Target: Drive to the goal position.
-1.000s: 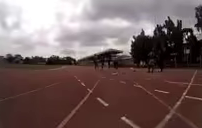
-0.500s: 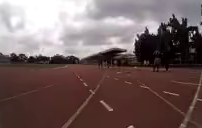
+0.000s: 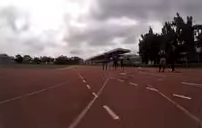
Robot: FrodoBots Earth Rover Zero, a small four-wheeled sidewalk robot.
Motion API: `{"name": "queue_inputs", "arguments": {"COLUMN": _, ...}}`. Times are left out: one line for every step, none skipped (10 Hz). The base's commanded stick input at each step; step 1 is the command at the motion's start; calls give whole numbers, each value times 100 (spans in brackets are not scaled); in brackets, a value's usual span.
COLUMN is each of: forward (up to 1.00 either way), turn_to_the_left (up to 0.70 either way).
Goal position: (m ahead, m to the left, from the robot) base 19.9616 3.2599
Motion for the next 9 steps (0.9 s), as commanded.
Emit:
{"name": "queue_inputs", "arguments": {"forward": 45, "turn_to_the_left": 0}}
{"name": "queue_inputs", "arguments": {"forward": 45, "turn_to_the_left": 0}}
{"name": "queue_inputs", "arguments": {"forward": 45, "turn_to_the_left": 0}}
{"name": "queue_inputs", "arguments": {"forward": 45, "turn_to_the_left": 0}}
{"name": "queue_inputs", "arguments": {"forward": 45, "turn_to_the_left": 0}}
{"name": "queue_inputs", "arguments": {"forward": 45, "turn_to_the_left": 0}}
{"name": "queue_inputs", "arguments": {"forward": 45, "turn_to_the_left": 0}}
{"name": "queue_inputs", "arguments": {"forward": 45, "turn_to_the_left": 0}}
{"name": "queue_inputs", "arguments": {"forward": 45, "turn_to_the_left": 0}}
